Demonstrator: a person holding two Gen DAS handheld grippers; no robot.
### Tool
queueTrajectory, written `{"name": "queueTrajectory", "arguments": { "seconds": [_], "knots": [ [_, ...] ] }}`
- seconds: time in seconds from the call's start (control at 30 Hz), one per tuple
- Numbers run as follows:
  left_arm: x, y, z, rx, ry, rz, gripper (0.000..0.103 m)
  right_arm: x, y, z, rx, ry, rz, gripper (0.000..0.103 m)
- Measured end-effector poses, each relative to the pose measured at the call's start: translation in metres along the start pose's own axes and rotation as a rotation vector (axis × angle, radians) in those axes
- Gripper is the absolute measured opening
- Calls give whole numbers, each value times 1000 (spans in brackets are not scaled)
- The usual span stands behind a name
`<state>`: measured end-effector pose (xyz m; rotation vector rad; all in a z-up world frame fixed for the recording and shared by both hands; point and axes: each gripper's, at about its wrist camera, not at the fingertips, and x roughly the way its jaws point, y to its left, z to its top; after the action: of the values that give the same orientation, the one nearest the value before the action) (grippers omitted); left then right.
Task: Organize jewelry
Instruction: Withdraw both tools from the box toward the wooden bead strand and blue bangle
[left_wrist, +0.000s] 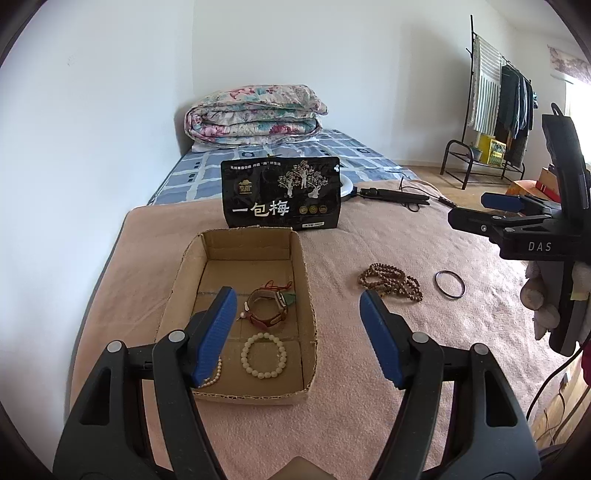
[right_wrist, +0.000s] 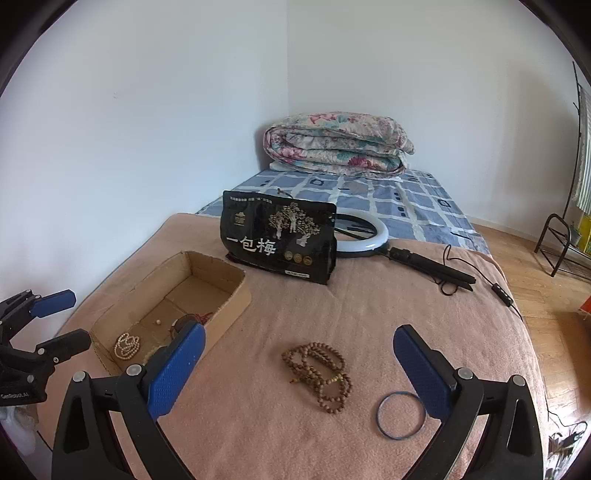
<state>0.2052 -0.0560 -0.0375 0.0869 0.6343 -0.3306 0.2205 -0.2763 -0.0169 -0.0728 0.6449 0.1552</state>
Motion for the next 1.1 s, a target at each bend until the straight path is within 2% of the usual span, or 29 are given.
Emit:
{"name": "queueTrajectory", "arguments": {
  "seconds": [0.57,0.8,1.1],
  "knots": [
    [21,-47,3,21,30,-67,71,-40,-94,-43,82,11,-139,103],
    [38,-73,3,38,60,-107,71,-42,-123,-67,110,49,-156,103],
    [70,-105,-2,57,109,-147,71,-26,-148,-95,152,108,-139,103]
  ]
}}
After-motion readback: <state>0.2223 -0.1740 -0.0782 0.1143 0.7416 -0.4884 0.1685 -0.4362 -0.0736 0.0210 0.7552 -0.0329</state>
